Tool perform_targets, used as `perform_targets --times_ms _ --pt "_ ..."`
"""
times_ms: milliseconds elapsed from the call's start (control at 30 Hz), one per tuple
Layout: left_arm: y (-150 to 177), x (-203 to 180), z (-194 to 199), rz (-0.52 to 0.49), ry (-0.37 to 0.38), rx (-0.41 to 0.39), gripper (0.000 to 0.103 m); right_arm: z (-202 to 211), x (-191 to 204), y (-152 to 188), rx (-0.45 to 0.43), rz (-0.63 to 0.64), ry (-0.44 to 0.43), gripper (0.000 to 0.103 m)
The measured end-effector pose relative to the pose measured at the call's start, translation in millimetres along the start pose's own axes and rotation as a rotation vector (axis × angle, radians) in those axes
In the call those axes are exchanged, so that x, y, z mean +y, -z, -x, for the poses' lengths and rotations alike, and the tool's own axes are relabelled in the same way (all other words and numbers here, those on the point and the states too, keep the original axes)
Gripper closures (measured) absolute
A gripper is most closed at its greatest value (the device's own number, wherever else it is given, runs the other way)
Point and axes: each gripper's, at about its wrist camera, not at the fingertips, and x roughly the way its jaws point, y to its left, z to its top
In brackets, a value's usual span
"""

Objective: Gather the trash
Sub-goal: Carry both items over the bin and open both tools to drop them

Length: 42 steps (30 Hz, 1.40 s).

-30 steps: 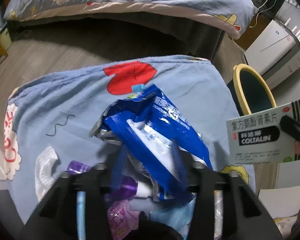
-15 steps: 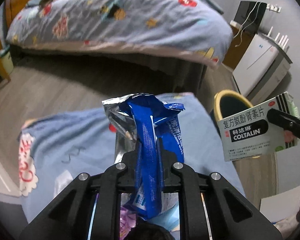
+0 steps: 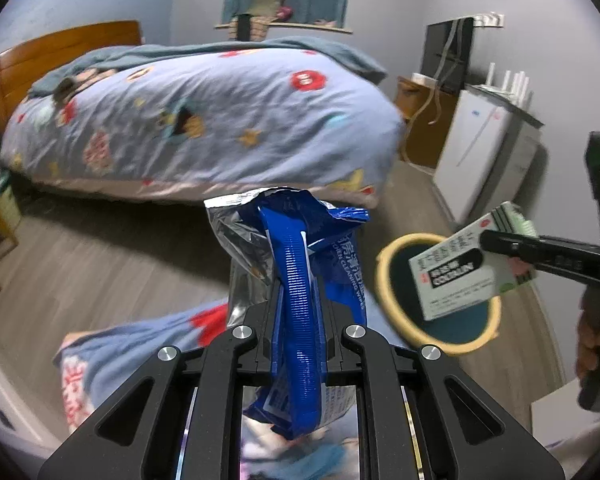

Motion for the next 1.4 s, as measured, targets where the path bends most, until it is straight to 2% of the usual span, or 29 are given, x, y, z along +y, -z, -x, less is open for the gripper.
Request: perform_targets --times_ms 233,433,633,867,900,967,1000,1033,1100,1167,1233,1267,1333,1400 --pt "-12.5 -64.9 -41.0 -0.070 0.121 0.063 0.089 -1.5 -81.8 -3.8 -0.013 -0.177 0.092 0.086" --pt "-11.1 -114.6 -94.1 -0.094 0.189 0.147 0.089 -18.7 -139.1 14.2 0.052 -0.316 0.154 0.085" --pt "-2.7 -142.8 -139.2 -0.103 0.192 0.206 0.089 -25.5 -148.4 19.9 0.077 -0.332 0.177 0.085" --pt "-5.1 -154.2 -161.3 -0.110 0.198 0.187 0.088 -24.4 -150.8 17.6 0.068 -0.354 0.161 0.084" --pt "-5.8 -155.1 -161.7 -0.110 0.196 0.183 0.085 -24.4 -151.9 17.9 0.068 -0.358 0.163 0.082" --pt "-7.5 -154.0 -161.4 -0.101 0.201 0.177 0.077 -22.8 -154.1 18.0 0.058 -0.365 0.171 0.068" --pt "-7.6 -153.0 -161.5 -0.099 0.200 0.176 0.066 -21.6 -155.5 18.1 0.052 -0.367 0.174 0.060" --pt "-7.3 -152.5 -160.7 -0.098 0.197 0.172 0.057 -20.8 -156.6 18.1 0.048 -0.369 0.174 0.058" --pt "-7.1 -150.2 -159.4 -0.095 0.192 0.162 0.049 -19.8 -158.2 18.0 0.044 -0.376 0.175 0.058" --pt "-5.7 -147.4 -158.0 -0.090 0.181 0.161 0.040 -19.2 -158.3 17.9 0.040 -0.380 0.178 0.051" --pt "-5.0 -144.1 -155.4 -0.087 0.166 0.154 0.021 -17.4 -156.8 17.0 0.030 -0.376 0.190 0.031" --pt "-4.8 -142.1 -151.9 -0.086 0.160 0.143 0.018 -16.1 -156.4 16.1 0.025 -0.374 0.194 0.025" --pt "-4.6 -138.0 -144.6 -0.092 0.127 0.126 0.008 -11.5 -152.7 13.5 -0.001 -0.369 0.204 0.006" --pt "-4.7 -133.4 -139.1 -0.098 0.096 0.123 0.008 -6.8 -147.8 10.4 -0.021 -0.362 0.215 0.006"
